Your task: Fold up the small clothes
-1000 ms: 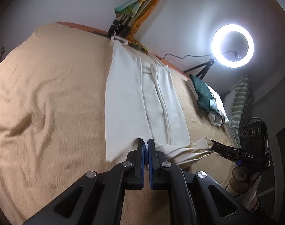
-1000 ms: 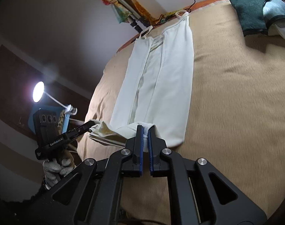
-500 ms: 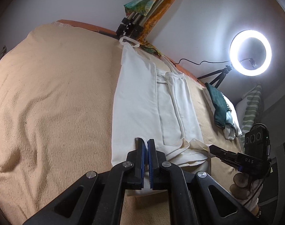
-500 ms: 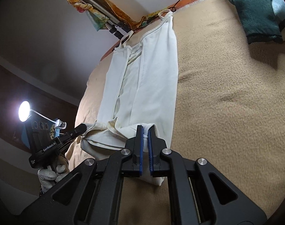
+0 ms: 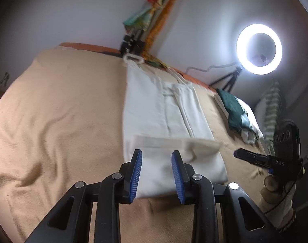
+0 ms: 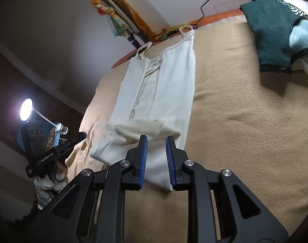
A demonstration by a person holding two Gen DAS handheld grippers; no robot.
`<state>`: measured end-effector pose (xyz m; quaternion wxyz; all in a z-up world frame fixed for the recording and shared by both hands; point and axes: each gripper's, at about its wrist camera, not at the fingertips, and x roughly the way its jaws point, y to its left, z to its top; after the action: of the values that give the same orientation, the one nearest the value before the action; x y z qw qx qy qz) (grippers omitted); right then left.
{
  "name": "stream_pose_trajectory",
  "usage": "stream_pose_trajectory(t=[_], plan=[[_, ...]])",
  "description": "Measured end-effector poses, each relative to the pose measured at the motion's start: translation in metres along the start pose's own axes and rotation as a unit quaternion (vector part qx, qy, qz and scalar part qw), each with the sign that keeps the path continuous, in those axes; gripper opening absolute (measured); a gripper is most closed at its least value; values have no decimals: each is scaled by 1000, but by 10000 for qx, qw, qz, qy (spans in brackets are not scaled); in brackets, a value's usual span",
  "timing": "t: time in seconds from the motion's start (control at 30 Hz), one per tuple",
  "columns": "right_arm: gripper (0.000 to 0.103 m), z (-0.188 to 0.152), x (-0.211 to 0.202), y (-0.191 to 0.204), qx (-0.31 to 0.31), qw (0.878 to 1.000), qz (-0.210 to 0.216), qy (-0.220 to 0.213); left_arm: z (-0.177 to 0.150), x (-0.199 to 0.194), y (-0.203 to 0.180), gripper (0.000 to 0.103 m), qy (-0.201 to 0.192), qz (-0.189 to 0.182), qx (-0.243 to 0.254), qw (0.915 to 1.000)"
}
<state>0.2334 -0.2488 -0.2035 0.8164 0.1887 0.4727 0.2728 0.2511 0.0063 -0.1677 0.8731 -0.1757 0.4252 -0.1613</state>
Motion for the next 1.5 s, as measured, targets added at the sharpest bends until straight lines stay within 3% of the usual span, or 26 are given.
stream_pose_trajectory(t=[0.13, 0.33, 0.5, 0.63, 0.77, 0.83, 0.87, 0.9, 1.03, 1.17, 1.5], plan=[[20, -11, 17, 10, -251, 9993, -98, 257, -10, 15, -11, 26, 268, -31, 209, 9994], [20, -30, 36, 21, -636, 9943, -462, 721, -33, 30, -16, 23, 668, 539, 676, 9940], [20, -42, 32, 21, -741, 9933, -492, 744, -45, 24, -18, 23, 568, 695, 1013, 9908], [20, -42, 27, 28, -793, 9918, -560, 831, -41, 20, -14, 23, 537, 698, 864, 9924], [20, -29, 20, 41, -1074, 9906, -594, 607, -20, 15, -8, 28, 381, 582, 551, 9961], [28, -17, 14, 39, -997, 9925, -576, 412, -8, 14, -5, 29, 306, 503, 345, 9977], [38, -11, 12, 38, -947, 9934, -563, 311, -1, 14, -4, 30, 263, 481, 288, 9981], [39, -5, 9, 35, -893, 9943, -532, 226, 8, 15, -5, 31, 208, 444, 287, 9984], [39, 24, 9, 20, -673, 9967, -453, 51, 40, 25, -2, 32, 145, 472, 333, 9982], [39, 51, 20, 11, -794, 9946, -672, -10, 73, 49, 12, 32, 174, 422, 129, 9989], [39, 115, 65, -6, -899, 9941, -597, -116, 124, 109, 34, 32, 77, 663, 109, 9977]])
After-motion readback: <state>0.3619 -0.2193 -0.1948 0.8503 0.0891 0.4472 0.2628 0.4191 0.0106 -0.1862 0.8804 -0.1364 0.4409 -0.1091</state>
